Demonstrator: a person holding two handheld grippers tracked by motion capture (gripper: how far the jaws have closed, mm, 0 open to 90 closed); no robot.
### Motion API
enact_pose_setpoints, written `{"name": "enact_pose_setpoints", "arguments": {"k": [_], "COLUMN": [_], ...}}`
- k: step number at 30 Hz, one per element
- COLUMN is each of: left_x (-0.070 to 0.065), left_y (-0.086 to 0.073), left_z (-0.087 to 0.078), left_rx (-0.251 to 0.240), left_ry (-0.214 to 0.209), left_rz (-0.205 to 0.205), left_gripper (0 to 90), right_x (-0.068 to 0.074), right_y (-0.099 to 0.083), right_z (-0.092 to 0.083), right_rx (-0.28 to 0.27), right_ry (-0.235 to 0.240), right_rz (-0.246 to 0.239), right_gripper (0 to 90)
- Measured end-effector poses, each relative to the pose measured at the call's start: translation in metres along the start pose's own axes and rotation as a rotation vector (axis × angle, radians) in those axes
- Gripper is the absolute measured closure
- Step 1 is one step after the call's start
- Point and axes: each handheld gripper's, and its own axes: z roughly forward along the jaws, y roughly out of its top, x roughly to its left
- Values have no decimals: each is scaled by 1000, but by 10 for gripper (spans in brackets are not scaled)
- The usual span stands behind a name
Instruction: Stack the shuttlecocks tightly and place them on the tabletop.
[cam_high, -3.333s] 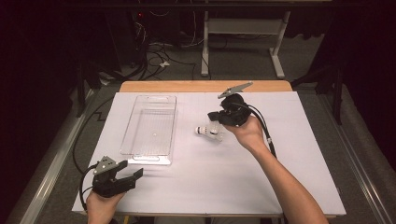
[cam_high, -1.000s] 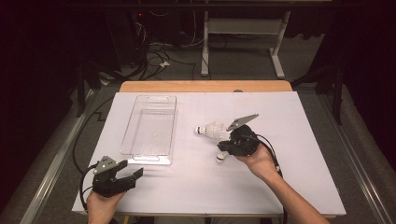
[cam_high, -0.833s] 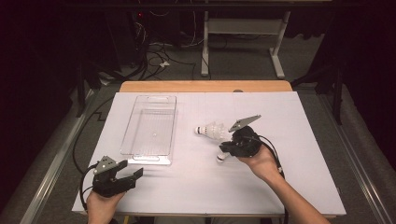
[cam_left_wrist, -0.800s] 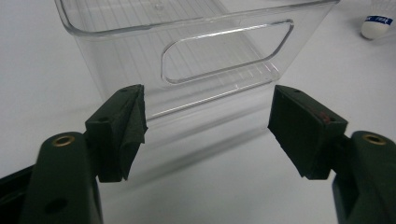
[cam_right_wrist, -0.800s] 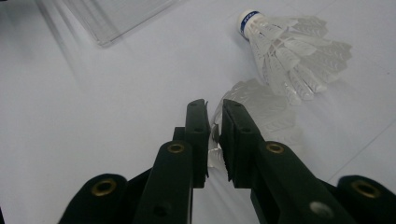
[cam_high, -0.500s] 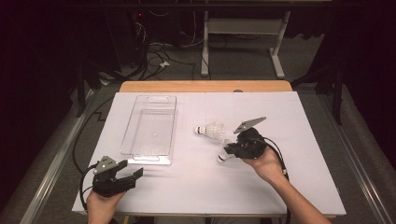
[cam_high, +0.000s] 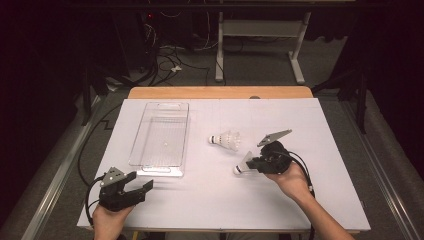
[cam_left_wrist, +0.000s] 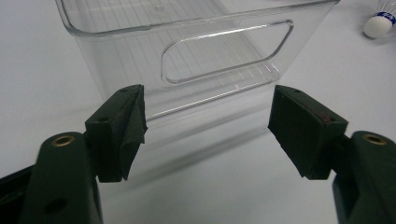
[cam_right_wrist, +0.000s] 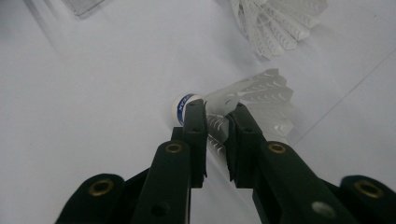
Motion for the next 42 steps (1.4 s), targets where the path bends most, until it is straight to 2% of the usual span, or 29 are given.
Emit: {"name": "enact_pose_setpoints", "arguments": {"k": [21,33,42], "left_x": [0,0,0], "left_y": [0,0,0], "left_z": [0,0,0], "left_rx": [-2,-1,-2], "left_ry": [1,5,6], "left_rz": [-1,-1,-1], "left_gripper": [283,283,284], "right_x": [-5,-5,-5], "right_y": [-18,-25,-24], "right_z": [4,5,4], "right_rx": [23,31,6], "right_ry": [13,35,41], "right_rz": [29,26,24], "right_gripper": [799,892,900]}}
